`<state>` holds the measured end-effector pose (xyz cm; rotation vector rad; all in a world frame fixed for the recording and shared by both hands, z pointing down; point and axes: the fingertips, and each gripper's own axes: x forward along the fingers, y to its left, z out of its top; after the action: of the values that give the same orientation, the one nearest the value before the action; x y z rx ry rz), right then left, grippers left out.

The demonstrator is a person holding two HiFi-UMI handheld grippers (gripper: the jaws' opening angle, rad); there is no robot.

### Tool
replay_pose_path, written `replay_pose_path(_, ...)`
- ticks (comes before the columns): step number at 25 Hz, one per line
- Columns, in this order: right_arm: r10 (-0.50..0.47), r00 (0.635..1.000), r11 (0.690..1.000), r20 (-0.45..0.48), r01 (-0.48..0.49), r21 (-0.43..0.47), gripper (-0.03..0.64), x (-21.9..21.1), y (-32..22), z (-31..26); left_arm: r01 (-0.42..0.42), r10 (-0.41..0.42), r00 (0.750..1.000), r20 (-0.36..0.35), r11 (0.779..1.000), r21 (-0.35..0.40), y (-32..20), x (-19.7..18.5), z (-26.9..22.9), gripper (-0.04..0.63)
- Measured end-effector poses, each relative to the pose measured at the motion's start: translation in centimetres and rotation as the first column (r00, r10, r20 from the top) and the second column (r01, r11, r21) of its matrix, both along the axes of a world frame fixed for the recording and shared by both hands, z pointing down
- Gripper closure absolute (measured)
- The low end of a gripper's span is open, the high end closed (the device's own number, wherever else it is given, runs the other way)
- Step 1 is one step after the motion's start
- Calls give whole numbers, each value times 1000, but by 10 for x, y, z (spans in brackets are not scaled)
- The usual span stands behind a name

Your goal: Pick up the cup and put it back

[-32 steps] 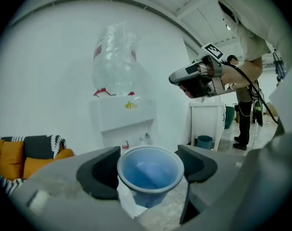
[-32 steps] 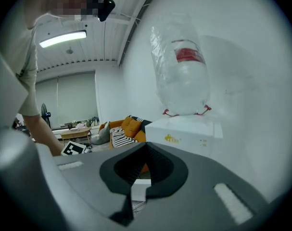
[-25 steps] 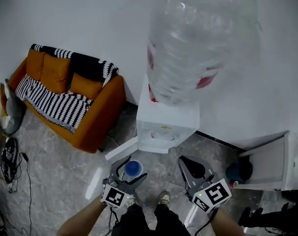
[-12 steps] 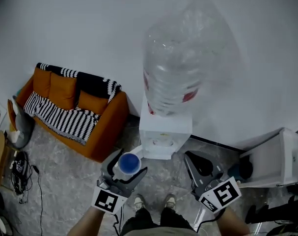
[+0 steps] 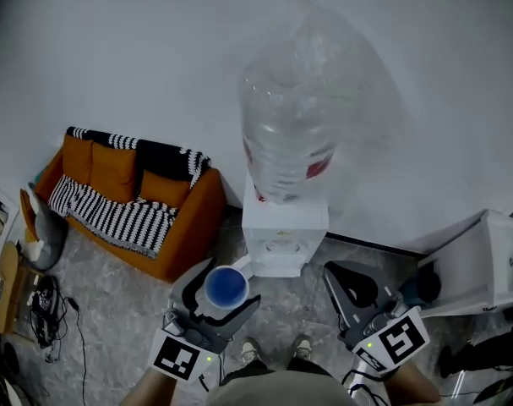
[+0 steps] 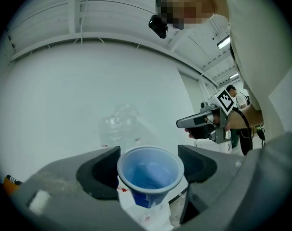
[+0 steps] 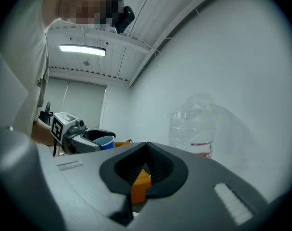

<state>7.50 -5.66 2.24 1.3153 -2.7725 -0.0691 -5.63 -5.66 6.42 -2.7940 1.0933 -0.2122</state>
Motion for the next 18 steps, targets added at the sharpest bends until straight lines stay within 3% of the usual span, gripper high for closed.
replay_pose_path(2, -6, 1000, 1000, 8, 6, -6, 614, -2, 5, 0, 7, -7, 1000, 13, 1000, -4, 5, 1, 2, 207)
replay_pose_path(6, -10, 1000, 999, 16, 11, -31, 614, -4, 13, 6, 44, -46, 999, -26, 996, -81, 13, 0, 13, 207)
replay_pose_path(18, 13, 1000, 996, 24, -11, -84, 614, 3, -8, 28, 52, -52, 999, -2, 996, -71, -9, 8, 19, 207)
